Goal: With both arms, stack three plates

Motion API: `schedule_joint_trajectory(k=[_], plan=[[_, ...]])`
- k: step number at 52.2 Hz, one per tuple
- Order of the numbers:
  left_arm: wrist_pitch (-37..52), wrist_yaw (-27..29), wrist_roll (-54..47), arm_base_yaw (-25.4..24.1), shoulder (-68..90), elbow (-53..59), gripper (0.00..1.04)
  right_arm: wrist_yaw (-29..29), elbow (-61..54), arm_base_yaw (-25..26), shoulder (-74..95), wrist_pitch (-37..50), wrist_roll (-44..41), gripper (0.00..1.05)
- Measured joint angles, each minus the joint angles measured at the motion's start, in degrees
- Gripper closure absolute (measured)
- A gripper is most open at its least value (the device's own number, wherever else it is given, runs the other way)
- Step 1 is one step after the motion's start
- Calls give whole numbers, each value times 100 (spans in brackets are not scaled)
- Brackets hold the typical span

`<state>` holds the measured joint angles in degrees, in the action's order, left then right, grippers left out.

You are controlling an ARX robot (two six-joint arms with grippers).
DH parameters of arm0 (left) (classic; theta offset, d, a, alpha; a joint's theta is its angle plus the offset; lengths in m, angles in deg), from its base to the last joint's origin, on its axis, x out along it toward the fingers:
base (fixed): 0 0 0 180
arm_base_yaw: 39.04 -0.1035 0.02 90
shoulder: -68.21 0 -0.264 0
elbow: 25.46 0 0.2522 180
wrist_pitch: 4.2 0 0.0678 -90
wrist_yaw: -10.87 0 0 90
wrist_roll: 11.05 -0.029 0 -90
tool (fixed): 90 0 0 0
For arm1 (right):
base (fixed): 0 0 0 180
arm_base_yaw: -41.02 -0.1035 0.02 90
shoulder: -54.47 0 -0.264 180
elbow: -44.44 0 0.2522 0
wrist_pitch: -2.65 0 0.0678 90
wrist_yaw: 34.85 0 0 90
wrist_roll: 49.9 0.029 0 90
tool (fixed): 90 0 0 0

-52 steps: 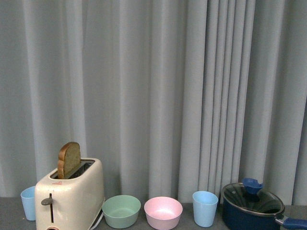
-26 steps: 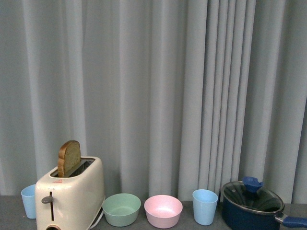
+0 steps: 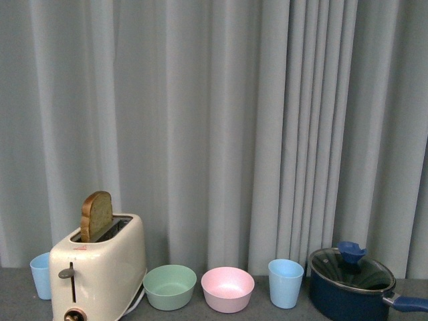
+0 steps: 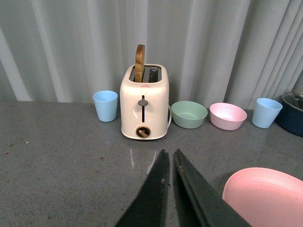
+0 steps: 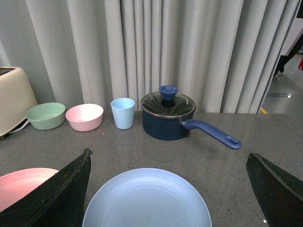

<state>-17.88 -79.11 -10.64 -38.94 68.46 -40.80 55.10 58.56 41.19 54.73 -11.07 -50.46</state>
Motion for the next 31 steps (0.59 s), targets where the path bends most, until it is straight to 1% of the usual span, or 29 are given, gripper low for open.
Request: schedule_joint_trajectory(k=[2,8,11,15,16,17,20,21,25,28,31], plan=[[0,0,0,0,0,0,90,0,0,0,0,0,0,7],[0,0,0,0,-2,0,69,0,0,0,0,0,0,7],[-2,0,0,0,-2,0,53,0,0,0,0,0,0,7],[-2,0,0,0,-2,0,40,0,0,0,0,0,0,7],[-4,-2,-7,0,-4,0,6,-966,721,824,1342,-1377,686,7],[-4,-9,-7,0,-7,0,7,-1250,772,1102,1648,-1309,680,7],[-4,-2,-7,0,-4,0,7,-2146,920,2052,2682,-750,518,7],[-4,-2,-7,0,-4,0,7,-2267,949,2201,2852,-640,496,7],[-4,0,-7,2,-7,0,7,-3112,1333,3383,4430,278,52,7],[-4,2,-7,0,-7,0,7,-3338,1720,4011,5584,675,-221,7],[-4,2,-7,0,-7,0,7,-3329,1987,4262,6452,815,-494,7]])
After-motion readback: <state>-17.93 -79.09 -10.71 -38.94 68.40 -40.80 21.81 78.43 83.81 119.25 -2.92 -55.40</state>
